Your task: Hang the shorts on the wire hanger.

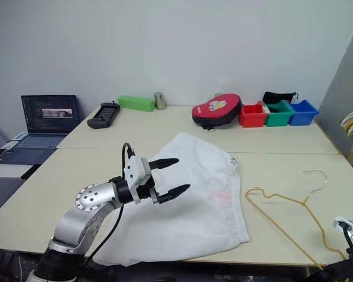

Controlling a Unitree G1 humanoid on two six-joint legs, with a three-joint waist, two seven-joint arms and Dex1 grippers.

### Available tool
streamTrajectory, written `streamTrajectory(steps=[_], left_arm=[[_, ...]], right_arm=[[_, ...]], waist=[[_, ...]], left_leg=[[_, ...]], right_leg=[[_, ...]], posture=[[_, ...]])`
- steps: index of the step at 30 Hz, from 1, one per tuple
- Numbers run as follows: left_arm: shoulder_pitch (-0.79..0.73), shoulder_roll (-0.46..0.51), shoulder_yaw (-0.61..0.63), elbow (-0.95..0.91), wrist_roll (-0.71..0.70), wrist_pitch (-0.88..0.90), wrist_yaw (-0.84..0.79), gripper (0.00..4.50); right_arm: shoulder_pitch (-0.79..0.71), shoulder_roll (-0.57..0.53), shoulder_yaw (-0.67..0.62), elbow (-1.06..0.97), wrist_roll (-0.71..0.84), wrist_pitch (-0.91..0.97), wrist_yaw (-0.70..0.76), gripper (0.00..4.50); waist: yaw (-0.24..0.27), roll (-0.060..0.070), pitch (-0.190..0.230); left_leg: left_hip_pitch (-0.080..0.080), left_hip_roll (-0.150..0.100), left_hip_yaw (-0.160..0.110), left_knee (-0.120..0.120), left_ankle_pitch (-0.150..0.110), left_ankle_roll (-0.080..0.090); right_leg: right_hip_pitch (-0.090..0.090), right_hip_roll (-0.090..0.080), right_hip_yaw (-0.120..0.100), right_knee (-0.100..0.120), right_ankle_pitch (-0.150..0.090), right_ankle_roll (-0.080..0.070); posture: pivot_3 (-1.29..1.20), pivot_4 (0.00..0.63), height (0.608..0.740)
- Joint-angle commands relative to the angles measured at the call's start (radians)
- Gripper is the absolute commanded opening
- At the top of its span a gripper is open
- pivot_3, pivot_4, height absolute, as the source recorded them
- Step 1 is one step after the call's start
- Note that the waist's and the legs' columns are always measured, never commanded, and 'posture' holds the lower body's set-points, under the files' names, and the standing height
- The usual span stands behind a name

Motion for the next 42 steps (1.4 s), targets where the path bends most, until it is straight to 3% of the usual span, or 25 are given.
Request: streamTrajectory(steps=[1,9,15,24,42], left_arm=[[0.04,0.027,0.013,-0.028,0.018,-0.06,-0.025,4.48],[0.036,0.029,0.015,0.003,0.029,-0.078,-0.033,4.48],[0.031,0.033,0.017,0.014,0.033,-0.088,-0.038,4.48],[0.029,0.04,0.021,0.014,0.032,-0.092,-0.044,4.48],[0.021,0.036,0.013,0.025,0.044,-0.108,-0.045,4.48]], right_arm=[[0.019,0.03,-0.075,-0.096,0.071,0.056,-0.026,0.0],[-0.043,0.093,-0.116,-0.179,0.186,0.164,-0.104,0.0],[-0.001,0.068,-0.094,-0.099,0.141,0.115,-0.116,0.0],[0.027,0.048,-0.094,-0.123,0.223,0.234,-0.115,0.0],[-0.152,0.155,-0.105,-0.202,0.4,0.37,-0.219,0.0]], waist=[[-0.003,-0.001,0.001],[-0.002,-0.002,0.002],[0.003,-0.003,0.002],[0.001,-0.003,0.002],[0.001,-0.005,0.003]], left_leg=[[0.0,0.0,0.0,0.0,0.0,0.0],[0.0,0.0,-0.001,0.0,0.0,0.0],[-0.001,0.0,-0.001,-0.001,0.0,0.0],[-0.001,0.0,-0.001,-0.001,-0.001,0.001],[-0.001,0.0,-0.001,-0.001,-0.001,0.001]], right_leg=[[0.0,0.0,0.0,0.0,0.0,0.0],[0.003,0.0,-0.001,-0.006,0.0,0.0],[0.004,0.0,-0.002,-0.009,0.0,0.001],[0.005,-0.001,-0.001,-0.011,0.001,0.002],[0.005,-0.001,-0.002,-0.012,0.001,0.002]], posture=[[0.23,0.0,0.74],[0.24,0.0,0.74],[0.23,0.0,0.74],[0.24,0.0,0.74],[0.24,0.0,0.74]])
